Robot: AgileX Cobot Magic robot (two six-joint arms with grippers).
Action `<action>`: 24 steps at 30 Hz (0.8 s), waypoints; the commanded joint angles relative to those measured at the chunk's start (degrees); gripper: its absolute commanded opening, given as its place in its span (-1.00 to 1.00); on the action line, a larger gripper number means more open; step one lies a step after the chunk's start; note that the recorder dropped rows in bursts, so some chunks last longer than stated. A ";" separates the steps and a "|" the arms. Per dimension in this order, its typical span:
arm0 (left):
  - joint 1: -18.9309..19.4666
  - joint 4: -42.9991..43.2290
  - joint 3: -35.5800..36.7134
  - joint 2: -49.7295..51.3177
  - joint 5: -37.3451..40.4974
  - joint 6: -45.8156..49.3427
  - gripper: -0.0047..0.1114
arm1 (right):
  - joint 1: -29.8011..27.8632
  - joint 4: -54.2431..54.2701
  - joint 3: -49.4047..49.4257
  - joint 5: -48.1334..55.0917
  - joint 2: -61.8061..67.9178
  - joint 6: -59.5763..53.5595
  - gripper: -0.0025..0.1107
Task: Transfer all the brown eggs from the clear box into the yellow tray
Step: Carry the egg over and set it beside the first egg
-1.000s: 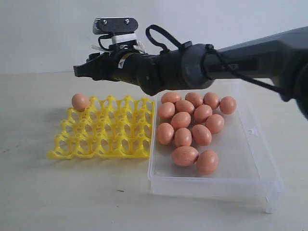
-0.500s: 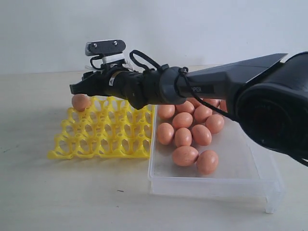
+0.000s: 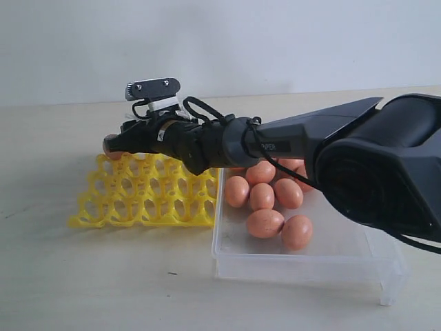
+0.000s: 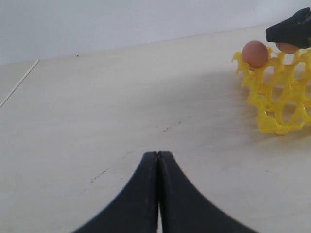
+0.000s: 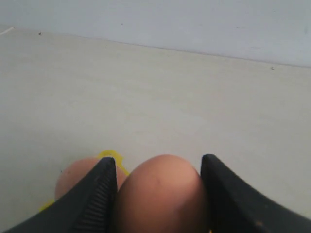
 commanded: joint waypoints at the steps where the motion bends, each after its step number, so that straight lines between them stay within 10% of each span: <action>1: -0.34 -0.14 -0.23 0.04 -0.52 -0.25 -0.92 | 0.07 -0.49 -2.69 -0.10 0.90 -0.08 -0.96; 8: -0.34 -0.14 -0.23 0.04 -0.52 -0.25 -0.92 | 0.07 -0.49 -3.75 0.92 0.90 -0.23 -0.84; 17: -0.34 -0.14 -0.23 0.04 -0.52 -0.25 -0.92 | 0.07 -0.49 -3.75 3.21 0.90 -0.23 -0.04; 24: -0.34 -0.14 -0.23 0.04 -0.52 -0.25 -0.92 | 0.07 -0.49 -3.75 6.38 0.79 -0.23 -0.02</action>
